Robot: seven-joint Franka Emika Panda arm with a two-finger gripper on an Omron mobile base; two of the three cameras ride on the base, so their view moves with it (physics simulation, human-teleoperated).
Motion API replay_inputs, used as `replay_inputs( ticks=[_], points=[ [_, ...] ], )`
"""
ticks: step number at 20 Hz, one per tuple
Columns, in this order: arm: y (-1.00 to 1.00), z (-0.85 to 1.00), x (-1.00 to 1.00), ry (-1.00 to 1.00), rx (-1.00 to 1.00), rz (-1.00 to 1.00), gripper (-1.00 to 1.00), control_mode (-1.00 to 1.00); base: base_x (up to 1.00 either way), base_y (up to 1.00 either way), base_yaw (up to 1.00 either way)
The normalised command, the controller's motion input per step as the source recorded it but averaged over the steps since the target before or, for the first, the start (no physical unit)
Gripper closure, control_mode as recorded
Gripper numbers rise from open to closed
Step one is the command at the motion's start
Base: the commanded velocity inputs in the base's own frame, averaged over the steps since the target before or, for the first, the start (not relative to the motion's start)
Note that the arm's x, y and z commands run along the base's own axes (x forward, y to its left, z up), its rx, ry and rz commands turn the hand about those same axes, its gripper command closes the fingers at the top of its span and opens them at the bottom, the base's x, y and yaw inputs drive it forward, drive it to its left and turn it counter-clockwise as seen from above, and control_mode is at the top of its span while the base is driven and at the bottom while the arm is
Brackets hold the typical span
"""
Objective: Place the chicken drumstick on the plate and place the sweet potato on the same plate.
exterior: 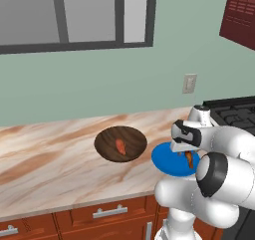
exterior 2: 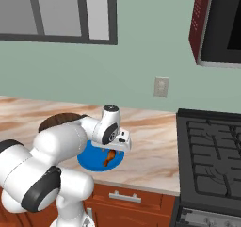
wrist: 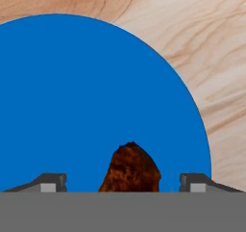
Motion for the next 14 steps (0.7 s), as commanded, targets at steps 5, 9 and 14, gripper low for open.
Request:
replay_inputs(
  ticks=[5,9,14],
  points=[
    [0.05,0.12,0.01,-0.01,-0.01,0.0,-1.0,-1.0,0.0,0.0,0.0],
    [0.49,0.61,0.0,-0.03,-0.1,-0.02,-1.0,-1.0,0.0,0.0,0.0],
    [0.67,0.7,0.0,-0.02,-0.09,-0.02,-1.0,-1.0,0.0,0.0,0.0]
  ],
)
